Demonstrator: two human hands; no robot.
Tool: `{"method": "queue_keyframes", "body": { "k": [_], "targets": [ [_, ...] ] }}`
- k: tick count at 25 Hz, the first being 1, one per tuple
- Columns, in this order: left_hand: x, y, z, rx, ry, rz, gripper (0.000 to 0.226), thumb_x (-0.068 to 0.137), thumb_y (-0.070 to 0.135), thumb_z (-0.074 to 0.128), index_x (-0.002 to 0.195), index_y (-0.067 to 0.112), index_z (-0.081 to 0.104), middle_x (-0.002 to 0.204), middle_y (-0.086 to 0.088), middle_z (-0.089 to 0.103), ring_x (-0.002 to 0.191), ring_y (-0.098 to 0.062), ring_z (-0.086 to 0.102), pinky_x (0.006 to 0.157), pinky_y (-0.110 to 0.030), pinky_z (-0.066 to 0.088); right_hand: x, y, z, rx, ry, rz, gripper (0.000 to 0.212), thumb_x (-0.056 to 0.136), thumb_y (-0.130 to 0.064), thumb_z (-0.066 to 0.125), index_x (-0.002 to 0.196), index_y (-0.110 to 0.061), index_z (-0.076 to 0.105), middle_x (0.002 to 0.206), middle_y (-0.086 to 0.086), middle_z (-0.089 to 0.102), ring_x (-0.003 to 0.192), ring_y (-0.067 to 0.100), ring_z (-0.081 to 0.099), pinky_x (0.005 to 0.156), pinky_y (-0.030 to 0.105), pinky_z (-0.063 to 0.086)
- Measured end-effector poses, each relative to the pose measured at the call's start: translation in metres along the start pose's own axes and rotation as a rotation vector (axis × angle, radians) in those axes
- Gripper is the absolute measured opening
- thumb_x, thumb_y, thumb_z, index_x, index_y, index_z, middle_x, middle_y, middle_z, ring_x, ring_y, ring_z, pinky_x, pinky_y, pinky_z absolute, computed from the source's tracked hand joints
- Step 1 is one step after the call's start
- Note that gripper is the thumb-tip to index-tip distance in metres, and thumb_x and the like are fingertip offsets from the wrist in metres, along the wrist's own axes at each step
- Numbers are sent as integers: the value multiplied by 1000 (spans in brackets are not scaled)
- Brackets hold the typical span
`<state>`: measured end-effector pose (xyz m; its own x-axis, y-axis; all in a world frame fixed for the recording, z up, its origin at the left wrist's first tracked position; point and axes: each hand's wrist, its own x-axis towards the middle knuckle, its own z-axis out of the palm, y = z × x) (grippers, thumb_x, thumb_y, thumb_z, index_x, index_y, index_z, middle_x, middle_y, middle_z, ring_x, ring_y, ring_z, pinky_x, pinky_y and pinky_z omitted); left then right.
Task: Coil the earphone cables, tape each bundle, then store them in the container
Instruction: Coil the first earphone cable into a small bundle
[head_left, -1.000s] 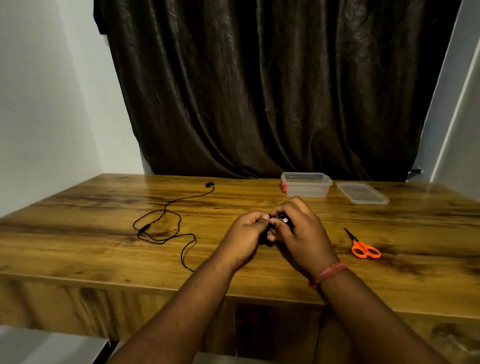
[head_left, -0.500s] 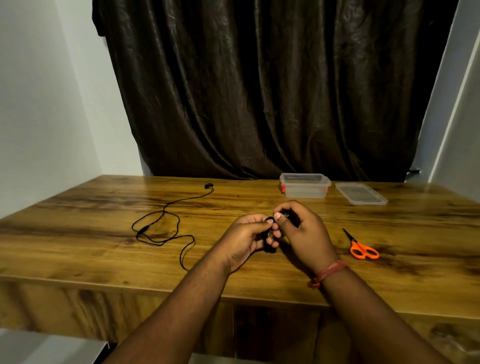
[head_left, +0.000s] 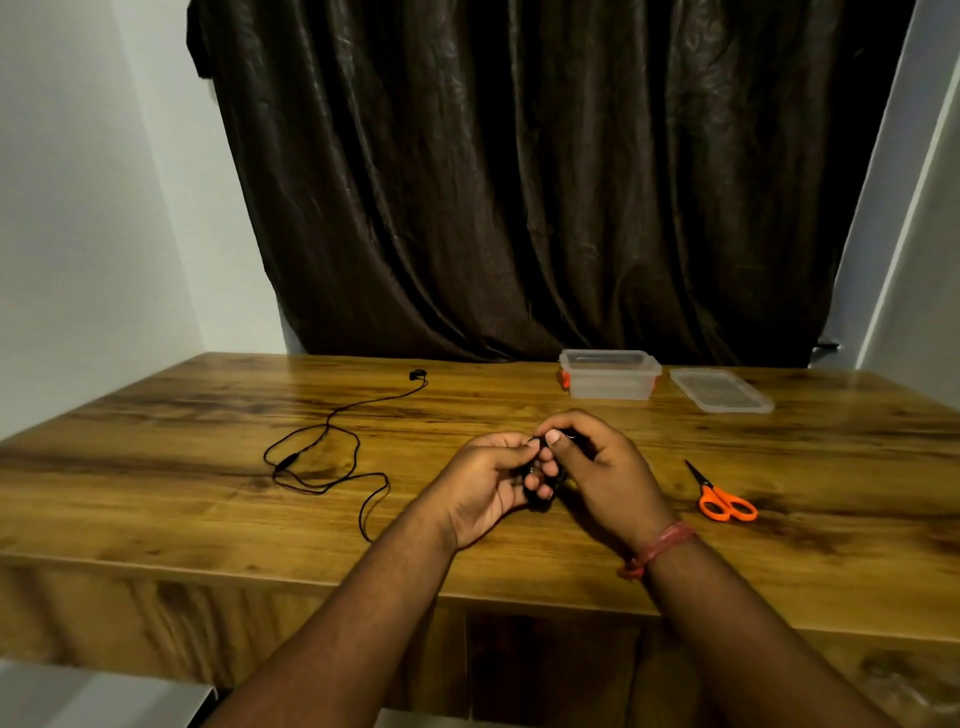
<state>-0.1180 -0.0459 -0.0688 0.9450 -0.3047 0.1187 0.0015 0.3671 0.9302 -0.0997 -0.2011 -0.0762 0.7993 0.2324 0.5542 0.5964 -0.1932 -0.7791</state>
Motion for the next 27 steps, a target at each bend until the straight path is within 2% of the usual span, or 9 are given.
{"method": "queue_keyframes", "body": {
  "k": [8,11,13,17,22,24,27],
  "targets": [
    [0,-1,1,-66,31,-27,19,95,0,44,88,-3,61,67,-10,62,50,-10,50,53,-24,51,-2,0,-2,40,-48,47,16,94,-15,62,95,-31,67,90,-3,70,87,16,68,81,38,57],
    [1,-3,1,-18,52,-34,18,97,0,45,96,-4,63,71,-9,60,54,-10,50,56,-23,52,-2,2,-1,9,-31,85,14,93,-17,63,92,-31,66,89,1,71,86,22,69,80,48,58],
    [3,-7,0,25,76,-34,18,98,1,47,103,-4,63,74,-9,58,57,-10,50,58,-23,52,-2,2,0,4,-11,107,14,92,-16,63,89,-29,65,85,2,71,83,23,70,78,49,58],
    [7,-12,-1,103,112,8,13,98,4,51,100,0,63,76,-8,55,58,-8,52,63,-22,53,-3,-2,1,-31,14,114,11,94,-15,62,89,-25,63,81,1,71,74,10,68,68,32,57],
    [5,-14,3,173,163,62,12,96,8,57,100,0,64,67,-6,55,60,-12,55,64,-25,53,-4,-8,3,-102,54,99,4,95,-17,60,93,-20,59,76,-3,66,63,-5,59,55,13,46],
    [6,-13,3,187,181,84,14,94,10,61,105,2,64,67,-7,57,62,-15,57,65,-28,52,-4,-9,4,-114,54,101,1,96,-16,58,95,-18,58,74,-5,64,63,-7,58,54,12,44],
    [8,-11,0,180,257,111,27,89,8,67,115,13,61,73,-7,64,62,-13,61,69,-33,52,-4,-6,5,-154,38,96,3,97,-18,55,95,-21,54,78,-5,64,68,-3,59,59,21,48]
  ]
}}
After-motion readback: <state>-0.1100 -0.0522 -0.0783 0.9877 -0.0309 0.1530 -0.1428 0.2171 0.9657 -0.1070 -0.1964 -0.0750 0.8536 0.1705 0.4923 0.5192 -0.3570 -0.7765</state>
